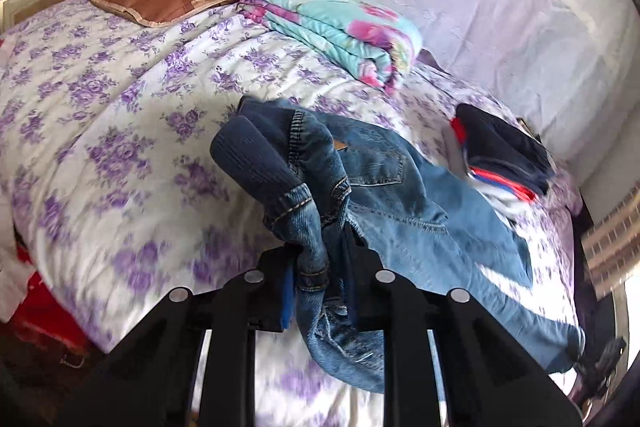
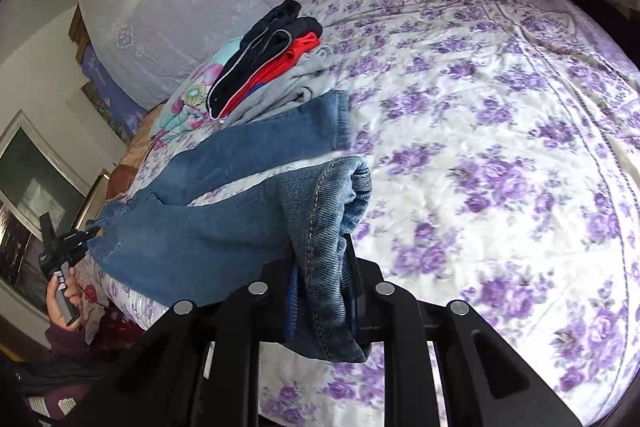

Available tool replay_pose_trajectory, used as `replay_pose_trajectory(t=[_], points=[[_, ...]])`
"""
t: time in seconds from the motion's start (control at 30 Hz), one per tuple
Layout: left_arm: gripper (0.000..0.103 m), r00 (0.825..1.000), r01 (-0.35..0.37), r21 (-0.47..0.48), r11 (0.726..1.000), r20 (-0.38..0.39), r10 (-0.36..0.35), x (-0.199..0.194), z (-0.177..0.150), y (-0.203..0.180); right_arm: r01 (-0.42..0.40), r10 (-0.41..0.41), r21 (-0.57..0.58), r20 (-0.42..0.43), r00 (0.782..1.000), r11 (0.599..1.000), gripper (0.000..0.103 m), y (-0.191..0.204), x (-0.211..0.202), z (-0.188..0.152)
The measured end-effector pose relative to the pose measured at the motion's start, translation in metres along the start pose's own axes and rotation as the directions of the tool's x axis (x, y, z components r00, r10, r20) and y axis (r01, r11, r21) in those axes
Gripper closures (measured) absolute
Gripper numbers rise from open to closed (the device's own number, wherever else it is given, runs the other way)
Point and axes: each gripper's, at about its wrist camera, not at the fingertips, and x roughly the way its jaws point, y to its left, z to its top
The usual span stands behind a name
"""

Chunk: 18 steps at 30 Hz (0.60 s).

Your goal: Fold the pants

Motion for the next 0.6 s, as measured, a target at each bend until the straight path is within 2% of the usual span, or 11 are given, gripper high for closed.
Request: replay_pose_trajectory(t=[0.07,0.13,0.17,0.2,0.23,0.27,0.3,0.37,0.43,0.5,0.6], points=[[0.082,0.997,-0.055,0.026,0.998,-0.048,0.056,0.006,-0.02,0.003,0.011,-0.01,0.023,-0.043,0.999,1.0,0.079,-0.017,0.002,-0.01],[0.074,0.98,-0.149,0.066,0.987,-0.125,0.156,0.033,-0.04,0.016,0.115,-0.115,-0.011,-0.114,0.987,0.993,0.065,-0.027,0.02,-0.023],[0.065,0.972,-0.165,0.058,0.985,-0.161,0.172,0.04,-0.047,0.026,0.183,-0.184,-0.018,-0.122,0.975,0.983,0.058,-0.033,0.024,-0.027],[0.057,0.969,-0.159,0.033,0.987,-0.186,0.162,0.045,-0.051,0.039,0.194,-0.194,-0.01,-0.119,0.974,0.981,0.052,-0.038,0.026,-0.027],[0.056,0.974,-0.13,0.001,0.992,-0.186,0.128,0.041,-0.051,0.048,0.189,-0.188,0.009,-0.093,0.978,0.982,0.052,-0.04,0.021,-0.024],[0.046,0.974,-0.137,-0.01,0.99,-0.182,0.133,0.032,-0.048,0.053,0.199,-0.198,0.014,-0.047,0.979,0.98,0.05,-0.039,0.012,-0.016],[0.038,0.973,-0.17,-0.003,0.985,-0.159,0.168,0.022,-0.043,0.054,0.205,-0.205,0.004,0.005,0.979,0.979,0.042,-0.036,0.003,-0.007],[0.037,0.965,-0.255,0.031,0.966,-0.061,0.257,-0.01,-0.027,0.054,0.18,-0.175,-0.044,0.091,0.98,0.983,0.027,-0.019,-0.008,0.018],[0.031,0.958,-0.286,0.019,0.958,0.021,0.286,-0.038,-0.008,0.055,0.182,-0.168,-0.115,0.127,0.978,0.976,0.019,0.0,0.0,0.051],[0.016,0.946,-0.305,0.011,0.952,0.119,0.302,-0.056,0.019,0.05,0.172,-0.153,-0.167,0.123,0.981,0.971,0.017,0.015,0.026,0.084],[0.015,0.929,-0.338,0.064,0.939,0.181,0.322,-0.031,0.059,0.026,0.137,-0.132,-0.144,0.046,0.99,0.98,0.016,0.02,0.093,0.126]])
